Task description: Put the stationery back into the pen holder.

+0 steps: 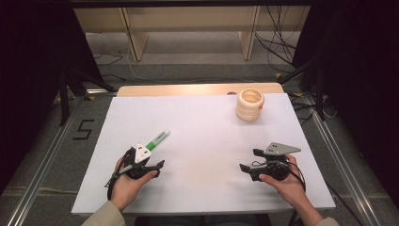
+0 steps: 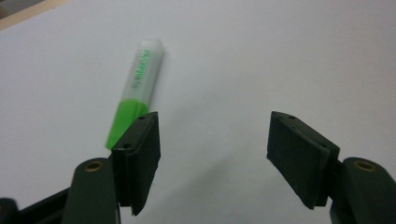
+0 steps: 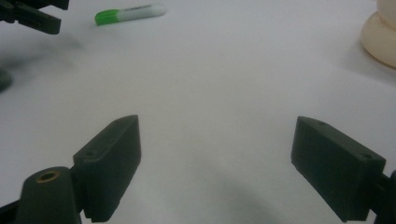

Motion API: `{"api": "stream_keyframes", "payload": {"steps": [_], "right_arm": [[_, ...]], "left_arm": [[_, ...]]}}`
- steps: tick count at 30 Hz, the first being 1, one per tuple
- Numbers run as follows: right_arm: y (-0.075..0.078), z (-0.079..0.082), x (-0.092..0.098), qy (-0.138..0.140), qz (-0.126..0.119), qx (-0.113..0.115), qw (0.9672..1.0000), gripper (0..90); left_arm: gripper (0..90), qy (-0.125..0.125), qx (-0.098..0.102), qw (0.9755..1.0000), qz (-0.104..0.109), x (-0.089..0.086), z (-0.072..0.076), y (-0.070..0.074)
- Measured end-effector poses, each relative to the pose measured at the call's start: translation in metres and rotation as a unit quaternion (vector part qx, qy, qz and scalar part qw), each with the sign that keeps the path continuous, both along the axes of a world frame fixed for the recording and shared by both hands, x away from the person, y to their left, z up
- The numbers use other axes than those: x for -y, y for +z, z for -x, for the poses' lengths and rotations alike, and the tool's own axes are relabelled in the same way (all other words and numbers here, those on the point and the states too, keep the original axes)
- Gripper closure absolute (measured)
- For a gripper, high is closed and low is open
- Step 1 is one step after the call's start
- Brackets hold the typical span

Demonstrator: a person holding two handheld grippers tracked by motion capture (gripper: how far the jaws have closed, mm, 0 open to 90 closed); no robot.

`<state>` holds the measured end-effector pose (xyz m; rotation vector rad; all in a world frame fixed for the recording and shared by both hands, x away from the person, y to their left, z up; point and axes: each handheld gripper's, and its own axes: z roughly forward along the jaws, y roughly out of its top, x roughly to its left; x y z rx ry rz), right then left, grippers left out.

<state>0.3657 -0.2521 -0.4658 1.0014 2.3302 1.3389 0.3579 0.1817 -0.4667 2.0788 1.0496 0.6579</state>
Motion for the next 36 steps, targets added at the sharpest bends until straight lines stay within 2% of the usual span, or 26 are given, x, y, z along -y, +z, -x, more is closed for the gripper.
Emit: {"api": "stream_keyframes", "payload": {"steps": [1,2,3,5,6,7,8,9,12,15,16,17,20,21,23,24,25,26,27,28,29,32,33,34,35,36], "right_arm": [[0.000,0.000,-0.001,0.000,0.000,0.001,1.0000,16.7],[0.000,0.000,-0.001,0.001,0.001,0.000,1.0000,16.6],[0.000,0.000,-0.002,0.002,0.001,0.000,1.0000,16.7],[0.000,-0.001,-0.002,0.002,0.001,-0.001,1.0000,16.7],[0.000,-0.001,-0.002,0.001,0.000,-0.001,1.0000,16.7],[0.000,-0.001,-0.002,0.001,0.000,-0.001,1.0000,16.7],[0.000,-0.001,-0.001,0.001,0.000,0.000,1.0000,16.6],[0.000,-0.001,-0.001,0.000,0.000,-0.001,1.0000,16.6],[0.000,-0.001,0.000,0.000,0.000,-0.001,1.0000,16.6],[0.000,-0.001,0.000,-0.001,-0.002,-0.001,1.0000,16.7],[0.000,-0.001,0.000,0.000,-0.002,-0.001,1.0000,16.7],[0.000,-0.001,0.000,-0.001,-0.002,-0.001,1.0000,16.7],[0.000,-0.001,0.000,-0.001,-0.002,-0.001,1.0000,16.7],[0.000,-0.001,0.000,-0.001,-0.002,-0.001,1.0000,16.6],[0.000,-0.001,0.000,-0.002,-0.002,-0.002,1.0000,16.7],[0.000,-0.001,0.000,-0.002,-0.002,-0.002,1.0000,16.7],[0.000,-0.001,0.000,-0.002,-0.002,-0.001,1.0000,16.7],[0.000,-0.001,0.000,-0.001,-0.003,-0.002,1.0000,16.7],[0.000,-0.001,0.000,-0.001,-0.002,-0.001,1.0000,16.7],[0.000,-0.001,0.000,-0.001,-0.002,-0.001,1.0000,16.7],[0.000,-0.001,0.000,-0.001,-0.002,-0.002,1.0000,16.7],[0.000,-0.001,0.000,-0.001,-0.002,-0.002,1.0000,16.7],[0.000,-0.001,0.000,0.000,-0.002,-0.001,1.0000,16.7],[0.000,-0.001,0.000,0.000,-0.002,-0.001,1.0000,16.7],[0.000,-0.001,-0.001,0.000,-0.001,-0.002,1.0000,16.7],[0.000,-0.001,-0.001,0.000,-0.001,-0.002,1.0000,16.7]], "left_arm": [[35.9,0.006,0.003,1.0000,-0.007,-0.004,-0.009,0.003],[36.4,0.006,0.003,1.0000,-0.007,-0.004,-0.009,0.003],[37.1,0.012,0.005,0.9998,-0.012,-0.007,-0.019,0.005],[38.2,0.016,-0.005,0.9997,-0.019,-0.010,-0.030,0.006],[38.8,0.016,-0.005,0.9997,-0.019,-0.010,-0.030,0.006],[39.6,0.015,-0.016,0.9993,-0.030,-0.011,-0.041,0.006],[39.6,0.015,-0.016,0.9993,-0.030,-0.011,-0.041,0.006],[39.7,0.011,-0.028,0.9988,-0.038,-0.010,-0.050,0.006],[41.0,0.007,-0.037,0.9984,-0.043,-0.009,-0.058,0.007],[42.8,0.001,-0.067,0.9963,-0.054,-0.007,-0.076,0.006],[42.9,0.001,-0.067,0.9963,-0.054,-0.007,-0.076,0.006],[43.5,-0.001,-0.083,0.9946,-0.062,-0.007,-0.084,0.006],[46.1,-0.003,-0.105,0.9922,-0.067,-0.007,-0.096,0.007],[46.2,-0.003,-0.105,0.9922,-0.067,-0.007,-0.096,0.007],[46.6,-0.006,-0.130,0.9885,-0.076,-0.007,-0.105,0.007],[47.2,-0.006,-0.130,0.9885,-0.076,-0.007,-0.105,0.007],[47.4,-0.010,-0.140,0.9867,-0.081,-0.007,-0.109,0.008],[47.4,-0.010,-0.140,0.9867,-0.081,-0.007,-0.109,0.008],[48.0,-0.012,-0.150,0.9853,-0.081,-0.007,-0.112,0.007],[48.7,-0.012,-0.150,0.9853,-0.081,-0.007,-0.112,0.007],[48.9,-0.012,-0.157,0.9839,-0.085,-0.007,-0.115,0.007],[50.0,-0.014,-0.163,0.9826,-0.088,-0.006,-0.117,0.006],[50.5,-0.016,-0.170,0.9810,-0.092,-0.006,-0.120,0.005],[50.6,-0.016,-0.170,0.9810,-0.092,-0.006,-0.120,0.005],[50.8,-0.018,-0.176,0.9796,-0.095,-0.005,-0.122,0.004],[51.5,-0.018,-0.176,0.9796,-0.095,-0.005,-0.122,0.004]]}}
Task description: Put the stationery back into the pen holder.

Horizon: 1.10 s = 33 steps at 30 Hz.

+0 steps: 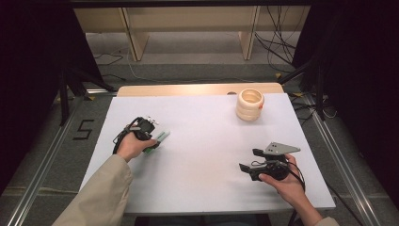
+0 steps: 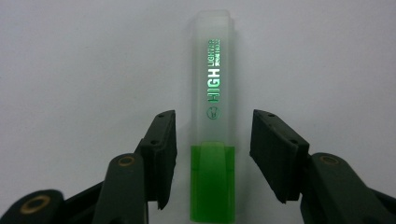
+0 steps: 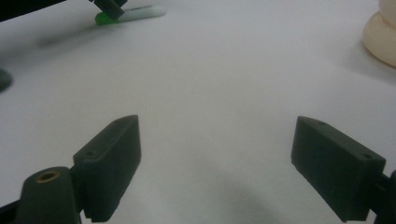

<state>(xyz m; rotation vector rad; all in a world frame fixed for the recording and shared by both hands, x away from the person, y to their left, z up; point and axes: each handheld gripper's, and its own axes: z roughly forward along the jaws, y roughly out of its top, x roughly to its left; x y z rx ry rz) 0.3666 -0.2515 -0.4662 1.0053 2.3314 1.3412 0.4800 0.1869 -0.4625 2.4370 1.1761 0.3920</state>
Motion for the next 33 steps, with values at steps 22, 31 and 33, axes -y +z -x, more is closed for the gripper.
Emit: {"api": "stream_keyframes", "payload": {"steps": [22,31,33], "right_arm": [[0.000,0.000,0.000,0.000,0.000,0.000,1.0000,16.7],[0.000,0.000,0.000,0.001,0.001,-0.001,1.0000,16.7],[0.000,0.000,0.000,0.000,0.001,-0.001,1.0000,16.7]], "left_arm": [[55.2,-0.007,-0.031,0.9993,-0.020,0.002,-0.013,-0.003],[58.6,-0.007,-0.047,0.9987,-0.020,0.002,-0.015,-0.004],[59.5,-0.009,-0.049,0.9986,-0.021,0.003,-0.015,-0.004]]}}
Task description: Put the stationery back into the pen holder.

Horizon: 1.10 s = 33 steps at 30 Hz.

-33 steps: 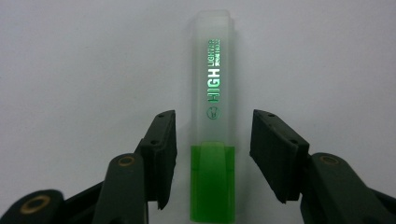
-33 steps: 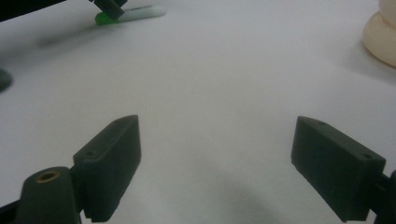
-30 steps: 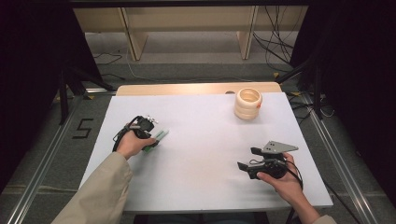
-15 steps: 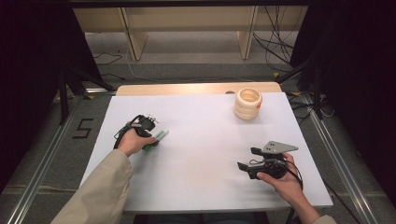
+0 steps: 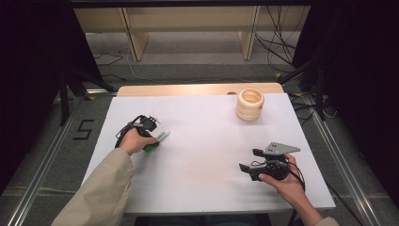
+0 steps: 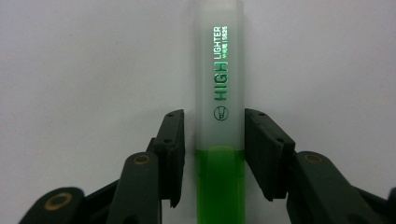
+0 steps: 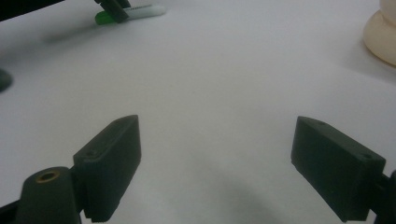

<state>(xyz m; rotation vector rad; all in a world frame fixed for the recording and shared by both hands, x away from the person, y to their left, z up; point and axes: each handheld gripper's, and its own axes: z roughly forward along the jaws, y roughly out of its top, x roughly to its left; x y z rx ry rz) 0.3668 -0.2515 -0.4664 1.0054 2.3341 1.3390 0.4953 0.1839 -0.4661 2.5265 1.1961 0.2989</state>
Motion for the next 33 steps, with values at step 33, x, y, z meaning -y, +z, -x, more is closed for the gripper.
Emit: {"api": "stream_keyframes", "payload": {"steps": [33], "right_arm": [[0.000,0.000,0.000,0.004,0.001,0.001,1.0000,16.8]], "left_arm": [[66.5,-0.050,-0.015,0.9986,0.005,0.005,0.010,0.008]]}}
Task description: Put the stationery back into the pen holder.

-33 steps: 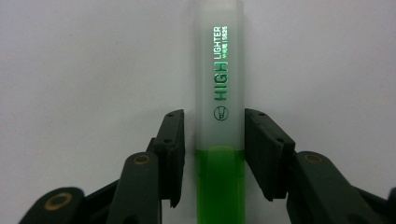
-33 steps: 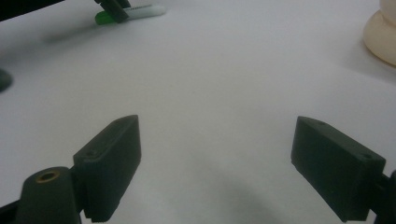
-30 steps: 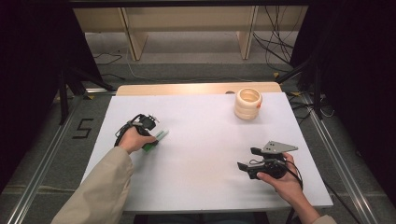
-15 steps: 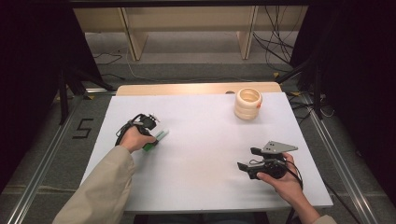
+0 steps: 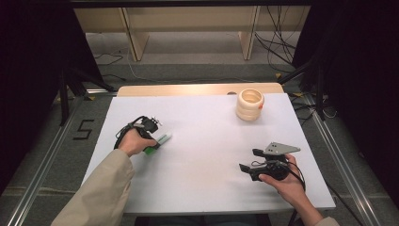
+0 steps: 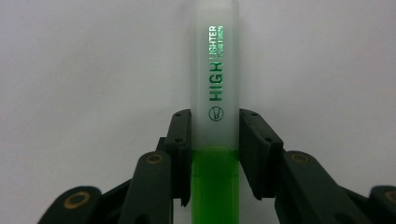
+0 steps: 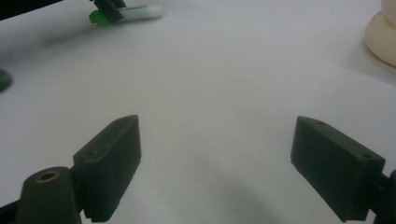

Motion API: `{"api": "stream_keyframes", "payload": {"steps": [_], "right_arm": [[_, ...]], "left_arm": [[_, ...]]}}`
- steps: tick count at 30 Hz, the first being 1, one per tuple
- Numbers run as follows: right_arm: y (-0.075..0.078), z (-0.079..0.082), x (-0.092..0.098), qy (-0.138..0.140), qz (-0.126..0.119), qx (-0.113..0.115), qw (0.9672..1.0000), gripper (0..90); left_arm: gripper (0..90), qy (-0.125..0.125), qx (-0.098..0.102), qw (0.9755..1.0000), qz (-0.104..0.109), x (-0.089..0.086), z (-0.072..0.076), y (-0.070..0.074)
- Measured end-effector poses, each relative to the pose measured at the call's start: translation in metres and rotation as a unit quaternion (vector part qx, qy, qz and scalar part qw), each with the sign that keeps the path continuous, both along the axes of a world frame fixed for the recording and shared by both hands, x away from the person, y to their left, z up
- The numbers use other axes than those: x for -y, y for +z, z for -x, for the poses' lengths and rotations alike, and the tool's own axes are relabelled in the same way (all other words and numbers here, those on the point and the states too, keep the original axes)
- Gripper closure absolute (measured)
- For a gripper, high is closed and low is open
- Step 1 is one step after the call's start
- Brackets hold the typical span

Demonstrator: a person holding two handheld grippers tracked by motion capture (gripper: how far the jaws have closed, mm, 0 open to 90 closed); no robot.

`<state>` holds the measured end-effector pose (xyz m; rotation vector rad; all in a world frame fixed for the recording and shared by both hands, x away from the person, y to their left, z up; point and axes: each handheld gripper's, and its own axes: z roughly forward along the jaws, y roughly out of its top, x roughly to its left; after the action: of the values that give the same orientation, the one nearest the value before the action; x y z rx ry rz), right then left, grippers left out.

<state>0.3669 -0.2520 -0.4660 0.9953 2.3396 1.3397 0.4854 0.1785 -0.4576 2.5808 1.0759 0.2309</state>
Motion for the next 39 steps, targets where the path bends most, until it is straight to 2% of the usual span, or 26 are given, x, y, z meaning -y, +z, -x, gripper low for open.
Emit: {"api": "stream_keyframes", "payload": {"steps": [1,4,5,9,10,12,13,14,15,16,17,18,25,26,27,28,29,30,31,33,34,35,36,37,38,39], "right_arm": [[0.000,0.000,0.000,0.002,0.000,-0.001,1.0000,16.9],[0.000,0.000,0.000,0.005,0.000,-0.002,1.0000,16.8],[0.000,0.000,0.000,0.005,0.000,-0.002,1.0000,16.8],[0.000,0.000,-0.002,0.015,0.001,-0.001,0.9999,17.0],[0.000,0.000,-0.003,0.019,0.004,0.000,0.9998,17.0],[0.000,0.001,-0.005,0.026,0.008,0.002,0.9996,17.2],[0.000,0.001,-0.006,0.029,0.010,0.001,0.9995,17.3],[0.000,0.001,-0.007,0.034,0.013,0.000,0.9993,17.3],[-0.001,0.001,-0.009,0.038,0.015,-0.001,0.9992,17.3],[-0.001,0.001,-0.009,0.038,0.015,-0.001,0.9992,17.3],[-0.001,0.002,-0.011,0.046,0.016,-0.003,0.9988,17.4],[-0.001,0.002,-0.012,0.049,0.016,-0.004,0.9987,17.4],[-0.002,0.003,-0.019,0.079,0.021,-0.005,0.9967,18.1],[-0.002,0.003,-0.021,0.083,0.021,-0.006,0.9963,18.2],[-0.002,0.003,-0.022,0.088,0.023,-0.006,0.9959,18.7],[-0.002,0.003,-0.024,0.092,0.024,-0.006,0.9955,19.3],[-0.003,0.003,-0.026,0.099,0.027,-0.005,0.9947,19.9],[-0.003,0.003,-0.028,0.104,0.029,-0.004,0.9942,20.1],[-0.003,0.003,-0.030,0.108,0.033,-0.005,0.9936,20.9],[-0.004,0.002,-0.035,0.118,0.037,-0.006,0.9923,23.2],[-0.004,0.002,-0.035,0.118,0.037,-0.006,0.9923,23.2],[-0.005,0.001,-0.040,0.129,0.043,-0.006,0.9907,24.5],[-0.005,0.000,-0.042,0.135,0.045,-0.003,0.9898,25.5],[-0.005,0.000,-0.045,0.142,0.047,-0.005,0.9887,26.4],[-0.005,0.000,-0.045,0.142,0.047,-0.005,0.9887,26.4],[-0.005,-0.001,-0.049,0.154,0.050,-0.005,0.9868,27.6]], "left_arm": [[66.4,-0.023,0.005,0.9997,0.000,0.003,0.004,0.004],[66.5,-0.046,0.011,0.9989,0.002,0.007,0.010,0.007],[66.5,-0.072,0.015,0.9973,0.004,0.012,0.016,0.011],[66.4,-0.119,0.022,0.9926,0.006,0.024,0.029,0.015],[66.5,-0.119,0.022,0.9926,0.006,0.024,0.029,0.015],[66.4,-0.137,0.020,0.9903,0.007,0.030,0.035,0.017],[66.5,-0.155,0.018,0.9878,0.000,0.038,0.040,0.018],[66.4,-0.155,0.018,0.9878,0.000,0.038,0.040,0.018],[66.5,-0.170,0.019,0.9853,0.001,0.047,0.046,0.019],[66.5,-0.170,0.019,0.9853,0.001,0.047,0.046,0.019],[66.5,-0.185,0.020,0.9825,0.002,0.056,0.052,0.020],[66.5,-0.185,0.020,0.9825,0.002,0.056,0.052,0.020],[66.4,-0.260,0.010,0.9654,0.006,0.093,0.072,0.025],[66.4,-0.260,0.010,0.9654,0.006,0.093,0.072,0.025],[66.4,-0.273,0.009,0.9619,0.009,0.102,0.075,0.026],[66.4,-0.273,0.009,0.9619,0.009,0.102,0.075,0.026],[66.5,-0.288,0.007,0.9576,0.008,0.110,0.078,0.027],[66.4,-0.288,0.007,0.9576,0.008,0.110,0.078,0.027],[66.4,-0.304,0.005,0.9528,0.007,0.118,0.080,0.028],[66.4,-0.314,0.002,0.9494,0.008,0.125,0.083,0.028],[66.4,-0.314,0.002,0.9494,0.008,0.125,0.083,0.028],[66.4,-0.327,-0.002,0.9451,0.007,0.131,0.086,0.028],[66.4,-0.327,-0.002,0.9451,0.007,0.131,0.086,0.028],[66.4,-0.339,-0.003,0.9408,0.004,0.137,0.088,0.027],[66.4,-0.339,-0.003,0.9408,0.004,0.137,0.088,0.027],[66.4,-0.353,-0.005,0.9357,0.000,0.142,0.090,0.026]]}}
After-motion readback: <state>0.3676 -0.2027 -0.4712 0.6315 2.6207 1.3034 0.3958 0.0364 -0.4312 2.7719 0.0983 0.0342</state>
